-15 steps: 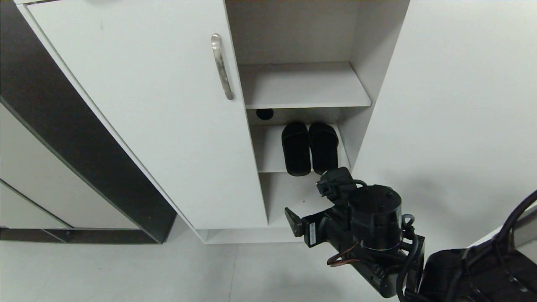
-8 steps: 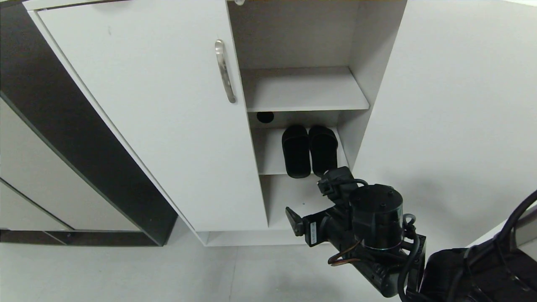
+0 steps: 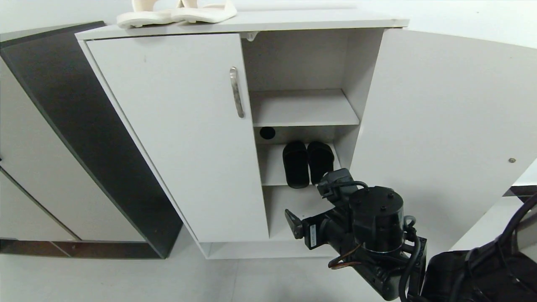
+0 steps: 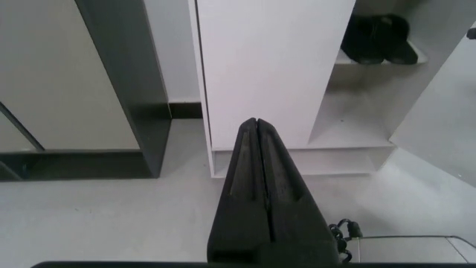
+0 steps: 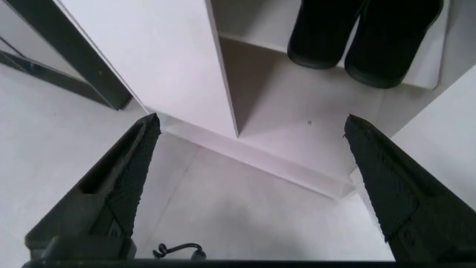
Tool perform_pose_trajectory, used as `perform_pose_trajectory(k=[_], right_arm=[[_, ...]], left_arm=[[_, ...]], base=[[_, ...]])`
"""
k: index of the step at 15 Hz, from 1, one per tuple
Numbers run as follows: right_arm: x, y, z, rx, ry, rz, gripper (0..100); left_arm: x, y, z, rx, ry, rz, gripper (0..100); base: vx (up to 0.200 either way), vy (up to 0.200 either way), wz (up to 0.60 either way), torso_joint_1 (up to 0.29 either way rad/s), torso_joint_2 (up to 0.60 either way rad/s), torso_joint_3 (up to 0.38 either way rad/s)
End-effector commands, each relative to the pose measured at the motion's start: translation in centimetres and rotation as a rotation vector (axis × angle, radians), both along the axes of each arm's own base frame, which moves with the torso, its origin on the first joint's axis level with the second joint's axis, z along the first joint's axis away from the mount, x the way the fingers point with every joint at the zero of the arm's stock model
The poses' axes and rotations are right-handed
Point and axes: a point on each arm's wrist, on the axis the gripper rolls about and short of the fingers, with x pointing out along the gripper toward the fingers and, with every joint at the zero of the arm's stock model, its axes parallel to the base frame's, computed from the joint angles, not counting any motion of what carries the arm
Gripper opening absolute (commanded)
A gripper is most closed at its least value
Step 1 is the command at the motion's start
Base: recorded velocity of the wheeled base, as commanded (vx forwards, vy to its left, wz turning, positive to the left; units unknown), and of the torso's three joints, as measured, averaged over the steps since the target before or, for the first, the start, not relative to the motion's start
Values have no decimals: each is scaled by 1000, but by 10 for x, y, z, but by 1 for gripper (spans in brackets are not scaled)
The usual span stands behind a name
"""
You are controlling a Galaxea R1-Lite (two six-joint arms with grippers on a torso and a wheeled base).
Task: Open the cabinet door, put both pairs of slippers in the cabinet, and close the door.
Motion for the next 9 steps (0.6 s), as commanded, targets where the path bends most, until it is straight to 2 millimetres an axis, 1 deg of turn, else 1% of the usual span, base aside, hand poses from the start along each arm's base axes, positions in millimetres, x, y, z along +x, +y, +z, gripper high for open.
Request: perform_pose_trajectory(k=[1,5,7,8,9], right_arm=[[0,0,0,0,0,1,100],[-2,-2,-2,-6,7,7,100],[-15,-11,3,42,-5,146,100],[-18,-13,5,53,-9,169,100],[-22,-20,12,67,-22,198,100]], left_arm=[[0,0,0,-1,1,0,0],[0,0,0,-1,1,0,0],[0,0,0,-1,1,0,0],[0,0,0,1,1,0,0],[0,0,0,7,1,0,0]], base=[[0,0,0,7,-7,203],[0,0,0,2,2,201],[0,0,0,2,5,200],[0,0,0,-2,-2,198],[0,0,0,7,2,207]])
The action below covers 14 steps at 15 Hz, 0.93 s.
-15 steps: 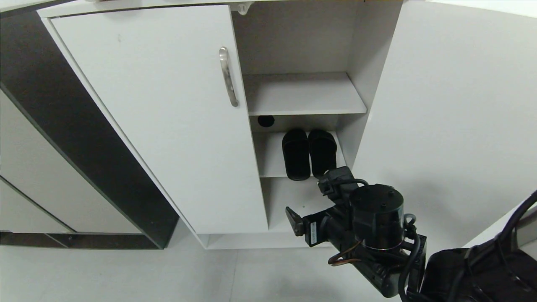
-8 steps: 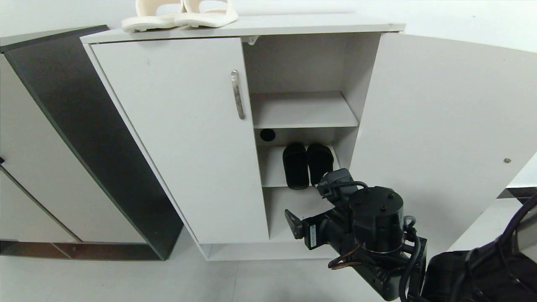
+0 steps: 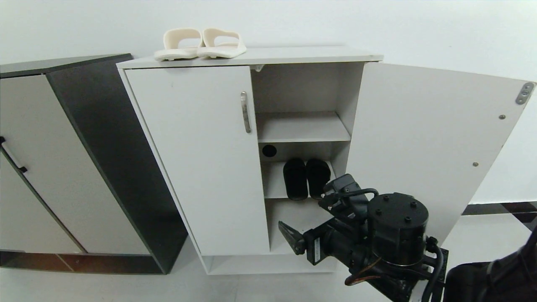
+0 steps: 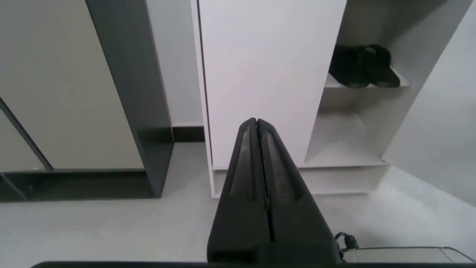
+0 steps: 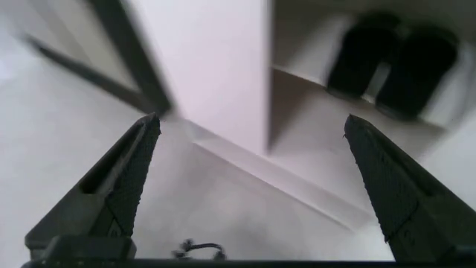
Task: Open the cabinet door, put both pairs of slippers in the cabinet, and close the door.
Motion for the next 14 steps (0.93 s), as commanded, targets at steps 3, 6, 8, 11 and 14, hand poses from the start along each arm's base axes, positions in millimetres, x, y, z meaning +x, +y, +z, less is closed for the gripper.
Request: perform_pose_trajectory(k=[3,6,8,11,14], right_arm=[[-4,-11,12,29,-23,2,100],[0,-14,10,26,-14,4,100],[2,-15,9,25,-12,1,100],[2,-15,8,19,-9,3,100],[2,-15,8,20,-12,2,100]], left_arm=[[0,0,0,4,1,-1,0],[0,0,0,3,1,-1,0],[0,0,0,3,1,-1,0],[0,0,0,4,1,-1,0],[0,0,0,4,1,1,0]], base=[[0,0,0,2,2,86],[0,0,0,0,0,0],[0,100,0,0,5,49],[0,200,0,2,-1,17],[0,200,0,1,1,2]])
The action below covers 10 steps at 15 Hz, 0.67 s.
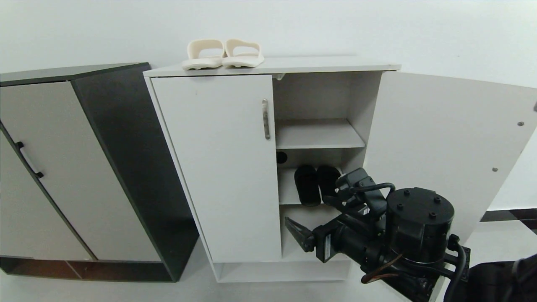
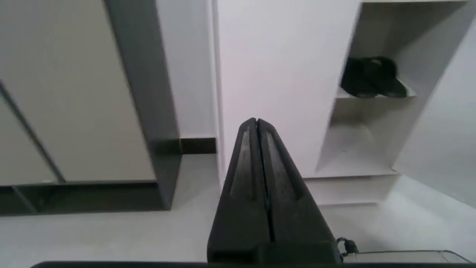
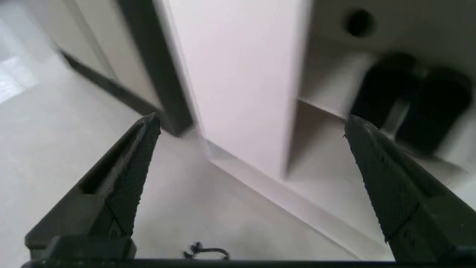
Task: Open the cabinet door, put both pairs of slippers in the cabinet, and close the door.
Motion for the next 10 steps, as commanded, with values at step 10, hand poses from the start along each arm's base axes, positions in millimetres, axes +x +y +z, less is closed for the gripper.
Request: perform_pose_trajectory(k=[10], right_arm=[[-3,-3,-7,-15,1,32,100]], left_arm=[[0,0,0,12,1,1,0]], base=[[0,200,0,1,1,2]])
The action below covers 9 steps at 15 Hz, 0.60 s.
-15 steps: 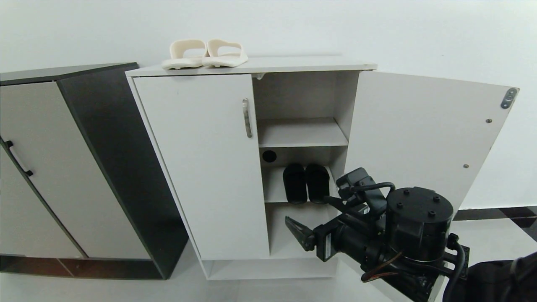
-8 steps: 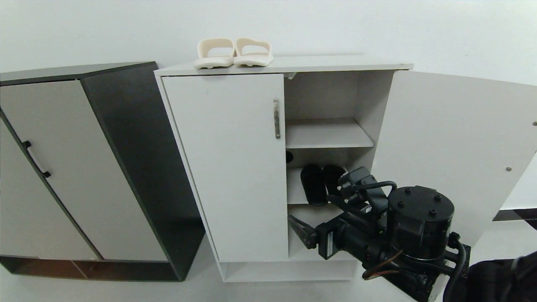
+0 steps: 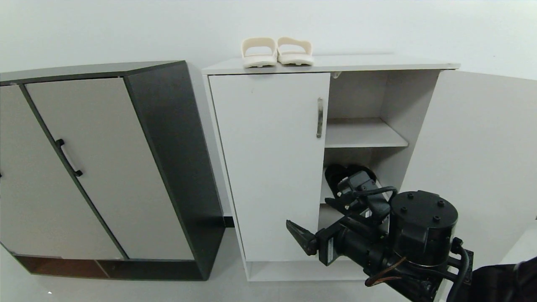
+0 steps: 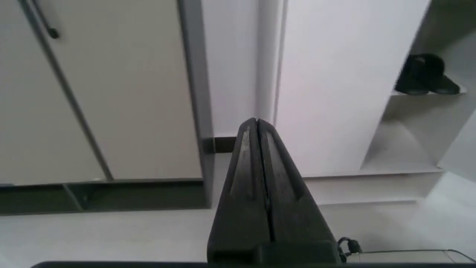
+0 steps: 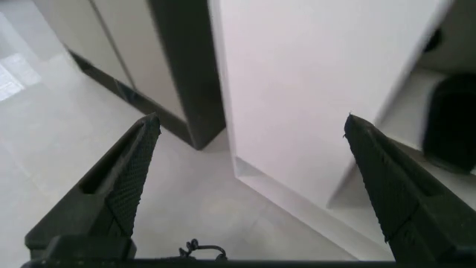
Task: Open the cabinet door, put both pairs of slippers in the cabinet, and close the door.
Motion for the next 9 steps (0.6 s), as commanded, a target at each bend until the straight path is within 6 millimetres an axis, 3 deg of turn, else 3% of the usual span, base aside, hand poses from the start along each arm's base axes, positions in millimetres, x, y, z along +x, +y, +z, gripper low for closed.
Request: perform_pose_trajectory(k=[1,3,9], right_arm=[[1,-1,-3,-8,8,3,100],[3,-3,-3,-10,8,-6,100],[10,-6,-19,-28,-49,-10,100]], left_arm=[[0,0,0,0,1,1,0],[0,0,0,-5,1,1,0],[0,0,0,-12,1,1,0]], base=[[0,200,0,-2,2,2],[0,200,0,2,2,0],[0,0,0,0,0,0]])
